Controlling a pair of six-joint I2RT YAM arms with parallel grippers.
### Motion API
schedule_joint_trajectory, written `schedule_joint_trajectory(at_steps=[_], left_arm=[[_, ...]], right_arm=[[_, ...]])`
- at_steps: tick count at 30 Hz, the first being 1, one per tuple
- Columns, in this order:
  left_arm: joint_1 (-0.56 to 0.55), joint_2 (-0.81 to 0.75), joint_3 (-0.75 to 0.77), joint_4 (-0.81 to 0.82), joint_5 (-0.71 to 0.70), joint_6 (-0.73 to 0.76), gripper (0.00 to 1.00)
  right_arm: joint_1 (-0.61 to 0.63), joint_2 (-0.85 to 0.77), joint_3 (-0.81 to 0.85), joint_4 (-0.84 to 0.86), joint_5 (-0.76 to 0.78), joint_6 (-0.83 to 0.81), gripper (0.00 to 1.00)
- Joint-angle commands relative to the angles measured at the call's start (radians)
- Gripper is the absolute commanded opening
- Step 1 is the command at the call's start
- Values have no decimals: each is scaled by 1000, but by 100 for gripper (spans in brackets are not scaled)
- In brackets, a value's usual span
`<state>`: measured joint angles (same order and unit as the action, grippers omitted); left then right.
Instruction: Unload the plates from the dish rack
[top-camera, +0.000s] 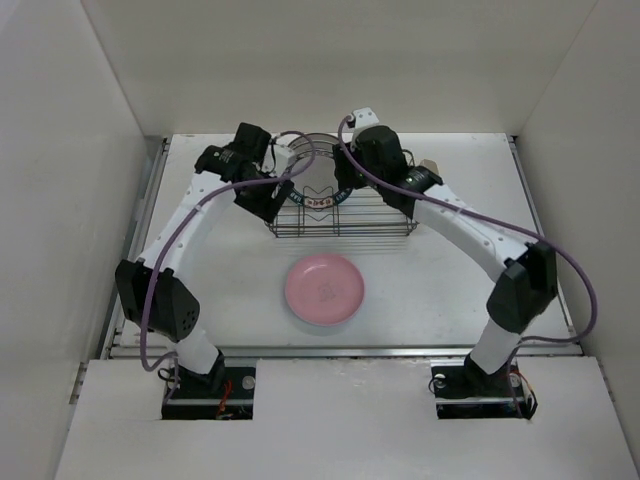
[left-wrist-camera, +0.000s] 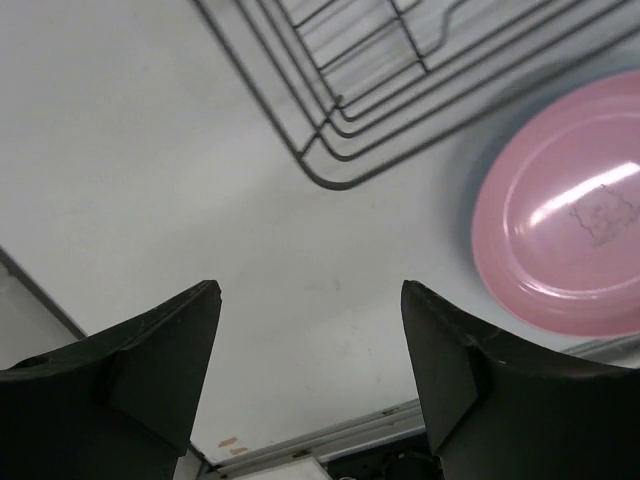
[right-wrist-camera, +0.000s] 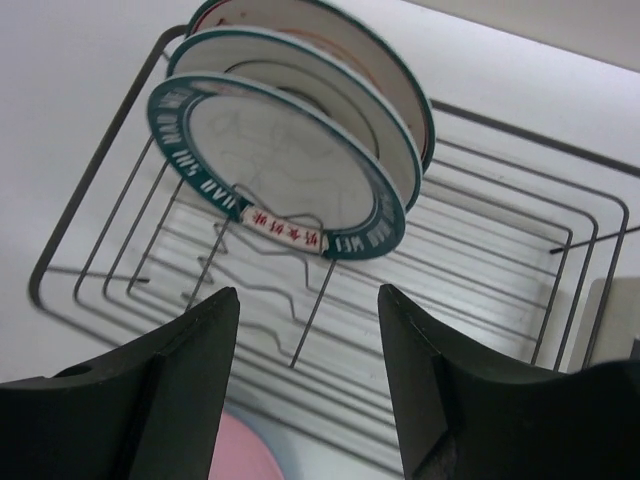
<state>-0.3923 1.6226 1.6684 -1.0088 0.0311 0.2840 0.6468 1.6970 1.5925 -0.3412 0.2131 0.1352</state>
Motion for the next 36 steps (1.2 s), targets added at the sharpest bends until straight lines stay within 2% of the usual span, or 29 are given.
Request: schedule_joint_trajectory(at_steps=[1,4,6,10,13,15,17,19,20,21,22,24,25,32,36], left_arm=[[55,34,16,50,-45,-71,70],[104,91,75,64,-11,-112,70],[138,184,123,55,42,-135,70],[176,284,189,44,128,-160,70],[205,384,269,20,189,-180,69],[219,446,327,4,226,-180,67],[230,473,338,-5,277,-190,61],[230,503,347,5,297,-190,55],[230,514,356,6,320,-190,43],[230,525,356,6,329,-200,35],[230,551,356,15,339,-200,27],[230,575,356,15,349,-224,12],[230,586,332,15,349,-224,0],[239,597,254,38,349,-305,0],[248,536,193,74,313,-360,0]], right_arm=[[-32,90,122,22,2,-32,63],[-76,167,206,31,-7,-57,63],[-88,271,271,31,-8,-78,63],[-114,358,348,31,-73,-140,63],[-134,434,406,31,-171,-149,63],[-145,470,426,31,-263,-158,59],[-154,480,426,31,-299,-158,54],[-163,480,426,31,-340,-158,41],[-164,480,416,31,-340,-158,34],[-164,480,406,31,-351,-158,25],[-173,466,406,31,-351,-158,13],[-173,448,382,54,-342,-167,5],[-173,428,362,63,-342,-178,0],[-173,339,362,163,-258,-178,0],[-173,293,353,235,-224,-178,0]])
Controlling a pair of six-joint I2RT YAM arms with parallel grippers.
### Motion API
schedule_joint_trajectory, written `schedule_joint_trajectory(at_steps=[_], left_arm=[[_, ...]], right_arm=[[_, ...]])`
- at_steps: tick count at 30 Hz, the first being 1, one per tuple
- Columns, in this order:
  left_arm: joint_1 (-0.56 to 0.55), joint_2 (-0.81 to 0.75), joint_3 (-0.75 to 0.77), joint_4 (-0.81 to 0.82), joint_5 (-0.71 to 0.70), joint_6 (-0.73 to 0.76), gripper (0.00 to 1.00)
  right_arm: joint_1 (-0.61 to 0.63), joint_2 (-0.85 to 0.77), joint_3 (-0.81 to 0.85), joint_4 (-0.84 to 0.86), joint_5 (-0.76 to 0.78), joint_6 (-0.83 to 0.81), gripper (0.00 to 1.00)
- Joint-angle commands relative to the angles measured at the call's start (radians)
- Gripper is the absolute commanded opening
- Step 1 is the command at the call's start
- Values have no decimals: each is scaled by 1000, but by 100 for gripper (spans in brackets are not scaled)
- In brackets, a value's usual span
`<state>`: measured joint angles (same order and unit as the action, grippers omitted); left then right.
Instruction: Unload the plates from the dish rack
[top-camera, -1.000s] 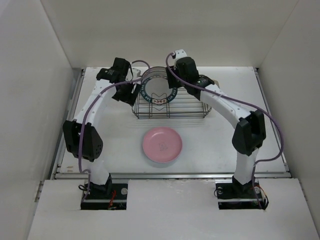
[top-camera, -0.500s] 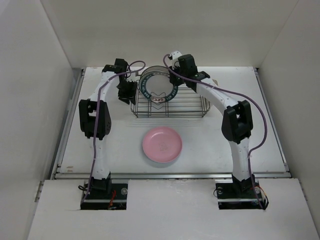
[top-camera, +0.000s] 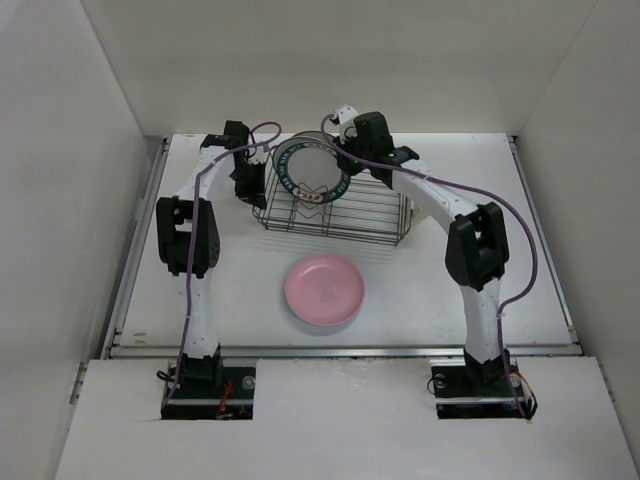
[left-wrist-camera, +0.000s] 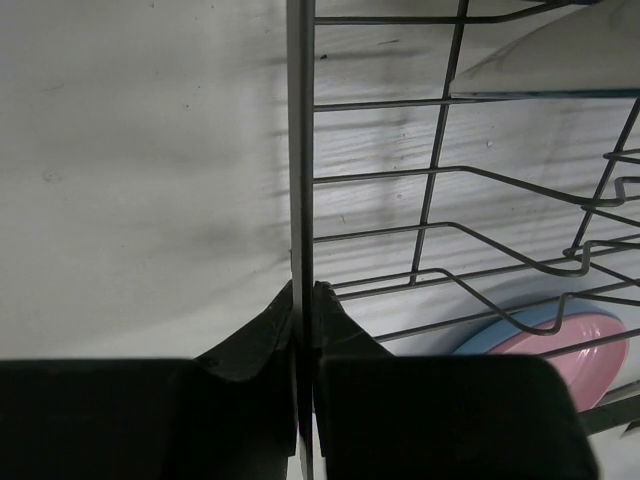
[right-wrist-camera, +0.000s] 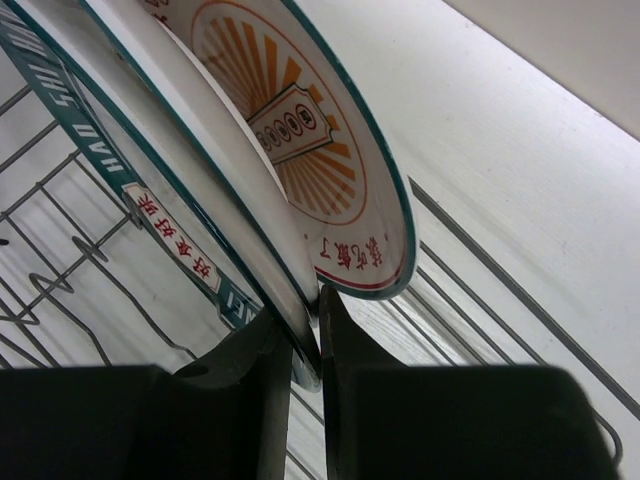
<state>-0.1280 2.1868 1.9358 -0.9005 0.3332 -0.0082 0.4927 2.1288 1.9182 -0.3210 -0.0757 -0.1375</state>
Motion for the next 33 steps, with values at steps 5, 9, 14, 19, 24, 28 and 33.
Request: schedule_joint_trajectory(at_steps=[5,9,14,19,24,28,33], left_arm=[[-7,-100,-202,28,-14,-187,0],[-7,-121,-244,52,6,-245,0],[-7,-156,-300,72,27,-315,0],[-7,-174,-362,109,27,-328,0],[-7,-183,-374,109,38,-314,0],[-28,-161,-324,97,15,-286,0],[-47,-140,-299,86,15,-276,0]], right_arm=[[-19,-139,16,183,119,76,0],[-19,-148,-30,161,128,61,0],[-19,-239,-107,172,148,61,0],[-19,-273,-159,215,148,61,9],[-19,-210,-159,206,116,61,9],[-19,-170,-136,206,59,71,0],[-19,-170,-127,217,83,72,0]])
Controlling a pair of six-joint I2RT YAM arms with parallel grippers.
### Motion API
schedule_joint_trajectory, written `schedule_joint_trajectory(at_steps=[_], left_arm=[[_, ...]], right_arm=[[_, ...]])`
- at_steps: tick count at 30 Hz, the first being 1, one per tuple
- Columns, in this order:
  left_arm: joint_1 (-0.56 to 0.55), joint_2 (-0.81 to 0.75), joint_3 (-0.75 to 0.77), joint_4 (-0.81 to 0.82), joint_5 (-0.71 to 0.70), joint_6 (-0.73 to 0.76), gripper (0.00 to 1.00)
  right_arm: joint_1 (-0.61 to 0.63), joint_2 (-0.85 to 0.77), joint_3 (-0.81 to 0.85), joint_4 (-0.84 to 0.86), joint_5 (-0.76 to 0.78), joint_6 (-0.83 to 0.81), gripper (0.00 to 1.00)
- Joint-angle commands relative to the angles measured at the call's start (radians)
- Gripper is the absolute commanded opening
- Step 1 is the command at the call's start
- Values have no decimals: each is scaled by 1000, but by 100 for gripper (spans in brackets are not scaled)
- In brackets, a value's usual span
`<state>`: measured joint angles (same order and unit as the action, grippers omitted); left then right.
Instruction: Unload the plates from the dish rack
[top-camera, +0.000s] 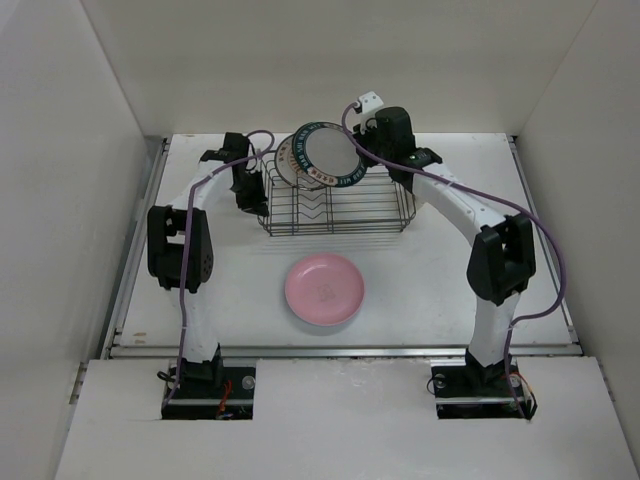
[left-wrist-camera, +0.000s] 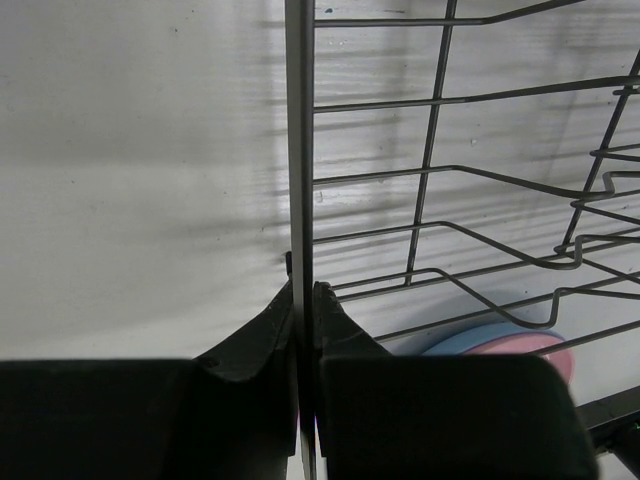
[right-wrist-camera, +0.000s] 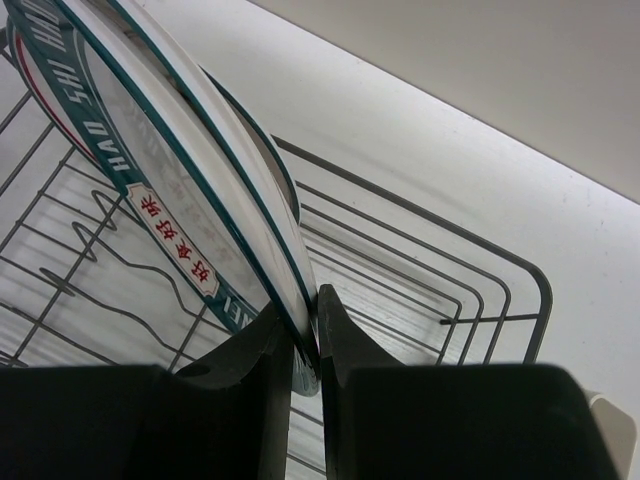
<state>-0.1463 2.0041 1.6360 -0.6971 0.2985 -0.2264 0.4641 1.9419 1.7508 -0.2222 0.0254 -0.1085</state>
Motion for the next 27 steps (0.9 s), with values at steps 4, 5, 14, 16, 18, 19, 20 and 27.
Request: schedule_joint_trajectory(at_steps=[4,5,14,16,18,19,20,27], left_arm=[[-29,53,1,-127,50,-34,0],[-29,62,11,-136,50,-24,0],[-29,93,76,-165,41,19,0],[-29,102,76,-165,41,19,0],[-29,102,76,-165,41,19,0],[-29,102,76,-165,41,19,0],[-29,102,76,-165,41,19,0],[-29,102,76,-174,41,19,0]], right_arm=[[19,17,41,127,-77,16,0],[28,17,52,127,-103,4,0],[94,-1,-16,170,-101,-115,0],[94,-1,-28,170,-91,-115,0],[94,20,-28,170,-59,-126,0],[103,41,-16,170,-38,-126,8],[104,52,-2,170,-38,-126,13],[104,92,30,161,-38,-88,55]])
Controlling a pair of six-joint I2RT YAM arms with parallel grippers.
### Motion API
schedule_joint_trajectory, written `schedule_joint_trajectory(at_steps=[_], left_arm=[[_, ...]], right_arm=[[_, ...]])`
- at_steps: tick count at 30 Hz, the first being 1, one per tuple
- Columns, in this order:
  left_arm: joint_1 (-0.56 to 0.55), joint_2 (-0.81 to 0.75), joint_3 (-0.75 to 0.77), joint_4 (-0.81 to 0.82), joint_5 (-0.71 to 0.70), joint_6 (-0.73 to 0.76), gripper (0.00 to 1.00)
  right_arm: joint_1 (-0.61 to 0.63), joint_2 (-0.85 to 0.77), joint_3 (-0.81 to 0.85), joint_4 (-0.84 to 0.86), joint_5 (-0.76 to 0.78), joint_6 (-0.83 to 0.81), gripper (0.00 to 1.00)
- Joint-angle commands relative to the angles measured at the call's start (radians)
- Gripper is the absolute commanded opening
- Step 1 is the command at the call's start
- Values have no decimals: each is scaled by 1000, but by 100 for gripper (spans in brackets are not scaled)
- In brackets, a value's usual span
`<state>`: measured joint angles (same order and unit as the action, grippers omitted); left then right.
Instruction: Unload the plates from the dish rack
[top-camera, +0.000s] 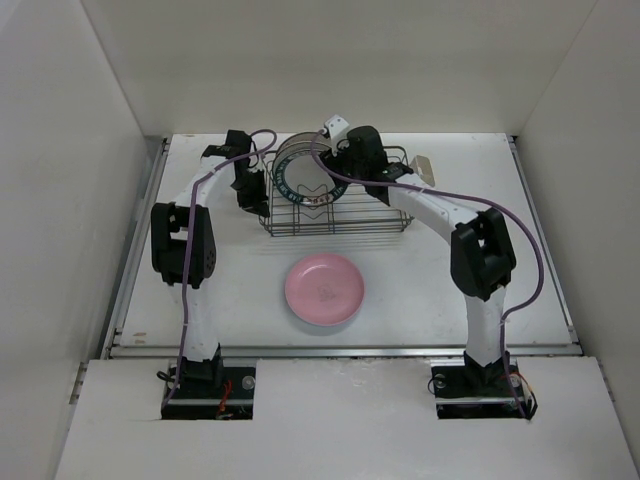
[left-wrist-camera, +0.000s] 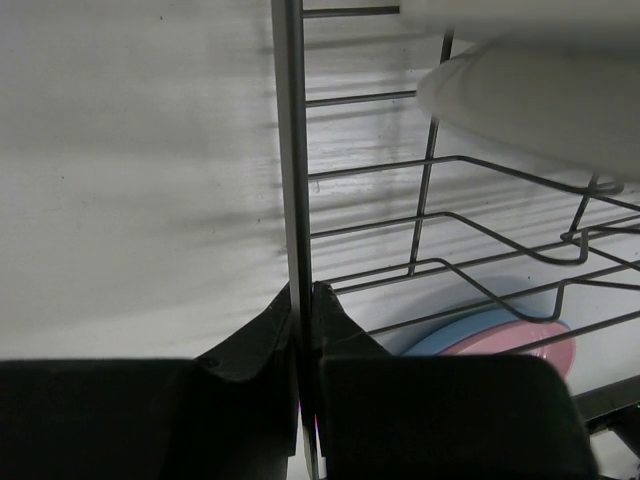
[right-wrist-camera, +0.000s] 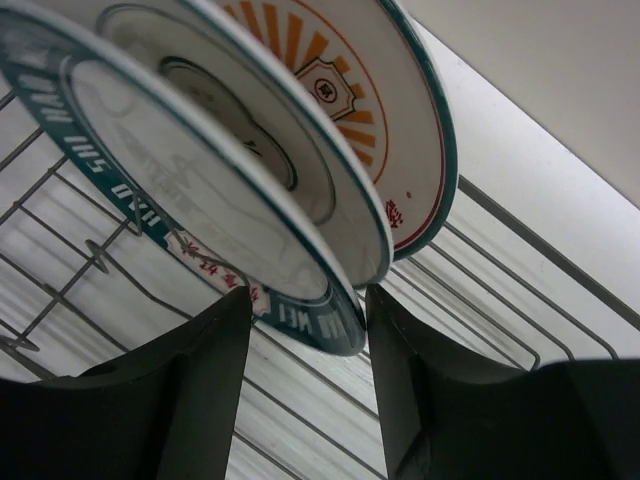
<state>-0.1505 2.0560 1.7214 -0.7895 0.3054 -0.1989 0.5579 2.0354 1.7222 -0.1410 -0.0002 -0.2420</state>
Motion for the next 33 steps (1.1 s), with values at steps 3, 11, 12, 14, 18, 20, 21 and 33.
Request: schedule_joint_trajectory(at_steps=[3,11,12,14,18,20,21,33], left_arm=[[-24,50,-9,-82,34,1,0],[-24,50,-9,-82,34,1,0],[-24,50,-9,-82,34,1,0],[-24,50,-9,-82,34,1,0],[-24,50,-9,-82,34,10,0],[-24,50,-9,-82,34,10,0],[-24,50,-9,-82,34,10,0],[-24,50,-9,-82,14,10,0]], right_arm=[[10,-1,59,80,14,58,55],[10,-41,14,80,-12,99,52],[10,-41,14,80,-32,99,50],[10,-20,14,80,-104,99,40],[-22,48,79,70,-227,170,28],[-36,97,132,46,-288,199,24],[-47,107,146,46,-306,220,23],[-78,189,149,80,-420,302,35]])
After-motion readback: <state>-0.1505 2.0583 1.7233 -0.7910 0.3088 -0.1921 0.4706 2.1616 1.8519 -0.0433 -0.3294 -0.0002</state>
